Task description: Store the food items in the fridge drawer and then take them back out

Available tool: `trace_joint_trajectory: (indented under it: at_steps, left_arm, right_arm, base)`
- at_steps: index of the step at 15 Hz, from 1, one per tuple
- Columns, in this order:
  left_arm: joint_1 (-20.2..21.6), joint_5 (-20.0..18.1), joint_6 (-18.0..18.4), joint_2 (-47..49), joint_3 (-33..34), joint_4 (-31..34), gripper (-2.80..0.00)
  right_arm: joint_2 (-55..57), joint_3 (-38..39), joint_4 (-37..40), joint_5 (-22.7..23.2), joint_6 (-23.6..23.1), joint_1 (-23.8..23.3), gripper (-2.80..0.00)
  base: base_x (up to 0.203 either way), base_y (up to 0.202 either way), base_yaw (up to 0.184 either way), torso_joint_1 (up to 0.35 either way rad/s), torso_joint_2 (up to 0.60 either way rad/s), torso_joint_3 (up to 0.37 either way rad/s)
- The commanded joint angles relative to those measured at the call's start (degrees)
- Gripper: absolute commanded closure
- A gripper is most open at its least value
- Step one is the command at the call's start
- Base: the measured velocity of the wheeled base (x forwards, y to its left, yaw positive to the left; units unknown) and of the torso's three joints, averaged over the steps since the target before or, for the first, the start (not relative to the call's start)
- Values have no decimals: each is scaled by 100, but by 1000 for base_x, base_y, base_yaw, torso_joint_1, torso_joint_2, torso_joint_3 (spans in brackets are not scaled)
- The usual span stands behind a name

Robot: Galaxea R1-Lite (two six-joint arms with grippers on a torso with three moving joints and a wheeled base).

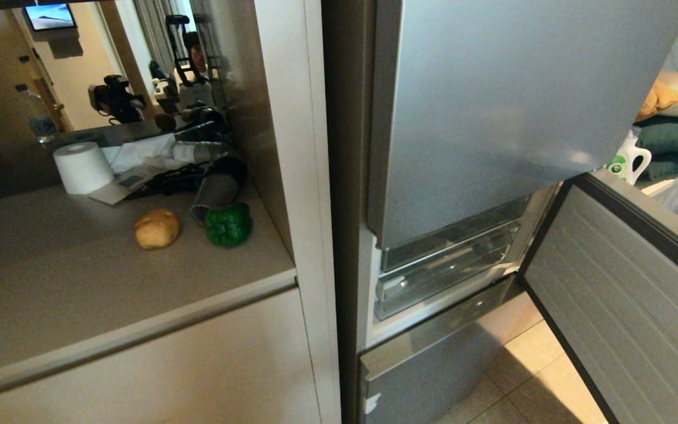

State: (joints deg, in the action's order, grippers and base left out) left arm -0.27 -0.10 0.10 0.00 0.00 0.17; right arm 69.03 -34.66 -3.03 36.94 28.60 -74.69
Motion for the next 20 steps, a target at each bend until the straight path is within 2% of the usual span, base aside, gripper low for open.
trace_joint_trajectory:
  at_steps: [1,3,6,9,11,13,15,18,20]
  left_arm:
    - [0,1,-1,9,0,1,0]
    - [0,1,-1,9,0,1,0]
    - [0,1,-1,9,0,1,0]
    - [0,1,-1,9,0,1,0]
    - [0,1,-1,9,0,1,0]
    - [0,1,-1,9,0,1,0]
    - [0,1,-1,9,0,1,0]
    - [0,1,-1,9,0,1,0]
    - [0,1,-1,9,0,1,0]
  right_arm:
    - [-18,313,24,83,9,4,0]
    - [-28,484,41,583,-11,11,0]
    - [-55,510,49,962,-12,151,0]
    - [-143,-35,27,1347,-9,181,0]
    - [-152,-546,23,1421,-8,183,0]
    - [-148,-783,10,1248,-33,171,0]
    - [-156,-770,5,753,-95,162,0]
    - [16,-414,-40,133,-699,-15,0]
    - [323,-233,-360,-71,-781,-167,0]
  base:
    - [0,0,0,0,0,0]
    - [0,0,0,0,0,0]
    - [0,0,0,0,0,0]
    - [0,0,0,0,0,0]
    - [0,0,0,0,0,0]
    - [0,0,0,0,0,0]
    - [0,0,0,0,0,0]
    - [0,0,0,0,0,0]
    - [0,0,0,0,0,0]
